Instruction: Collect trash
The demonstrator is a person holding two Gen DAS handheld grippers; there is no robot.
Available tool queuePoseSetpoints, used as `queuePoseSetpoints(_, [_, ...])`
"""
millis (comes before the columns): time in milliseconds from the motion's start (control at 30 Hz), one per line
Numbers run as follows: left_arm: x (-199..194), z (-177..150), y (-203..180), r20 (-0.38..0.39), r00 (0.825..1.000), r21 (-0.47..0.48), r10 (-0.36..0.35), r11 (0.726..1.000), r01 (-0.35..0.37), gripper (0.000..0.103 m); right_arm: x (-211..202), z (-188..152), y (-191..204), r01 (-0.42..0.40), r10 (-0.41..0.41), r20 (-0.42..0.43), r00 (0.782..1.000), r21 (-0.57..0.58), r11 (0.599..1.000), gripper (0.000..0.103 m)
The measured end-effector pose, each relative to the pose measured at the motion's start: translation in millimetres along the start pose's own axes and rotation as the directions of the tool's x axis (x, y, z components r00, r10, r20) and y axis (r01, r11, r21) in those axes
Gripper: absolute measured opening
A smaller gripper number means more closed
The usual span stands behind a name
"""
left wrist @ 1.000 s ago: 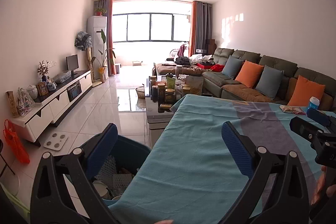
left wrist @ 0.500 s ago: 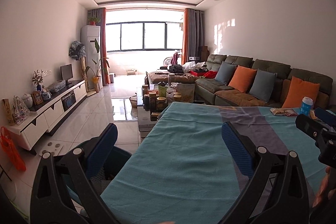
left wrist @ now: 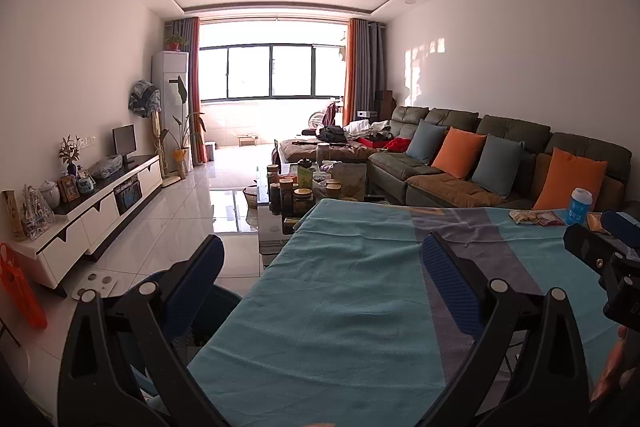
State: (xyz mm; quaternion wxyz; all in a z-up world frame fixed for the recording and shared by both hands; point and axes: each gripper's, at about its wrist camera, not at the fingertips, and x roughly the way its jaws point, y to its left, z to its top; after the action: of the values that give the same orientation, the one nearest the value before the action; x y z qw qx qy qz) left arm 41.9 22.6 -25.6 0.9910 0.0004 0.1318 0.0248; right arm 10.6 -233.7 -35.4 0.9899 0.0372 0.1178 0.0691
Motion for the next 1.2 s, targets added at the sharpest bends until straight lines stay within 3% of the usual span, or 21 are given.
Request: queuePoseSetpoints(1200, [3.2,3.7,-5.1,-0.002,1.000,-0.001,-0.014,1.000,0.014,0.097,-9.4,2.7,-1.8,0.034,-0.034,0.011,0.999,0.006,0.999,0.096])
